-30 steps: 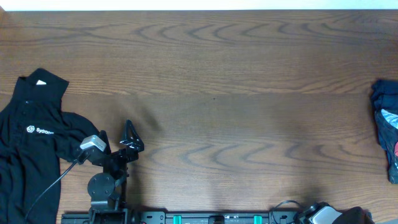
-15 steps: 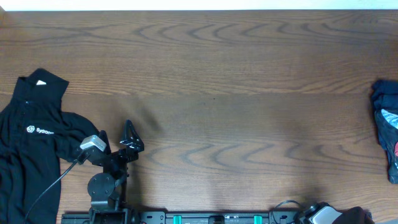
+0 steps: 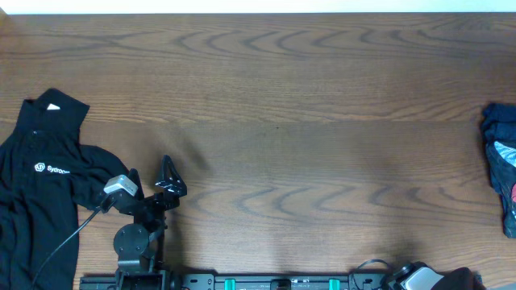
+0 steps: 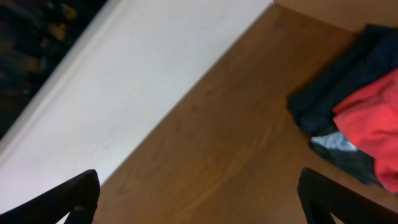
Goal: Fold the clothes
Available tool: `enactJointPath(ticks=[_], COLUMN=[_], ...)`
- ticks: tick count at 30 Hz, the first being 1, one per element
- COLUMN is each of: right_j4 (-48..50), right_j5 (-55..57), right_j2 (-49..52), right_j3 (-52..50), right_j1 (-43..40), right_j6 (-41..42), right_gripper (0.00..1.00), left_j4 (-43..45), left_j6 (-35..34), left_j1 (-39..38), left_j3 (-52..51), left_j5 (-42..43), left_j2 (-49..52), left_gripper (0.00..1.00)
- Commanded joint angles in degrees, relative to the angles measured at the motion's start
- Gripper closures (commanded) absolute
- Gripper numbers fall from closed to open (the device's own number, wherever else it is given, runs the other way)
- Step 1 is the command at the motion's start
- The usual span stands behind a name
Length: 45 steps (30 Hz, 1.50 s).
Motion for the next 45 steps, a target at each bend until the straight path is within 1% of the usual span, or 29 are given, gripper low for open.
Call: enactJointPath(ticks=[1, 3, 7, 11, 12, 14, 17, 19, 21, 25, 29, 30, 33, 36, 39, 43, 45], right_j4=[-0.5, 0.3, 4.9, 11.3, 13.6, 16.3, 20.9, 21.9, 22.1, 22.1, 21.4, 21.3, 21.8, 23.8, 28.3, 38.6, 44.4], right_j5=[4.2, 6.6, 12.2, 15.1, 16.1, 17.7, 22.9, 28.3, 32.6, 37.2, 39.0, 39.0, 39.0, 38.8, 38.8, 39.3, 39.2], right_j2=[1.9, 3.2, 5.5, 8.1, 9.0, 9.9, 10.6, 10.8, 10.8, 11.5, 11.1, 10.4, 7.4, 2.4, -4.6, -17.2, -24.5], right_j3=[0.3, 0.3, 0.3, 0.3, 0.3, 0.3, 0.3, 0.3, 0.3, 0.3, 0.3, 0.3, -0.2, -3.5, -11.4, -28.8, -39.2], right_j1=[1.9, 4.8, 13.2, 25.1, 29.6, 35.0, 44.9, 51.7, 56.7, 63.8, 66.6, 66.8, 66.6, 66.6, 66.6, 65.9, 65.3], right_j6=[-2.3, -2.3, -3.4, -10.7, -13.0, -15.8, -20.2, -24.7, -28.8, -35.0, -35.6, -34.3, -31.2, -31.2, -31.2, -31.2, -31.2], right_gripper=[0.01, 0.01, 0.01, 0.01, 0.01, 0.01, 0.01, 0.01, 0.01, 0.01, 0.01, 0.01, 0.01, 0.01, 0.01, 0.01, 0.01], left_j4=[-2.6, -2.6, -2.6, -2.6, -2.6, -2.6, -2.6, -2.6, -2.6, -2.6, -2.6, -2.6, -2.6, -2.6, -2.6, -2.6, -2.6], left_j6=[0.6, 0.6, 0.6, 0.6, 0.6, 0.6, 0.6, 0.6, 0.6, 0.6, 0.6, 0.6, 0.6, 0.6, 0.6, 0.6, 0.6], left_j1=[0.2, 0.2, 0.2, 0.2, 0.2, 0.2, 0.2, 0.2, 0.2, 0.2, 0.2, 0.2, 0.2, 0.2, 0.2, 0.2, 0.2], left_j3=[-0.9, -0.9, -0.9, -0.9, -0.9, -0.9, -0.9, -0.9, -0.9, -0.9, -0.9, -0.9, -0.9, -0.9, -0.9, -0.9, -0.9], left_j5=[-0.7, -0.7, -0.7, -0.7, -0.7, -0.7, -0.7, -0.7, -0.7, -0.7, -0.7, -0.7, -0.7, -0.7, -0.7, -0.7, -0.7], left_j2=[-0.4, -0.4, -0.4, -0.4, -0.4, -0.4, -0.4, -0.4, -0.4, -0.4, -0.4, -0.4, -0.4, -0.4, -0.4, -0.4, -0.4], left_gripper=[0.02, 0.02, 0.02, 0.02, 0.02, 0.02, 0.02, 0.02, 0.02, 0.02, 0.02, 0.02, 0.02, 0.02, 0.02, 0.02, 0.02])
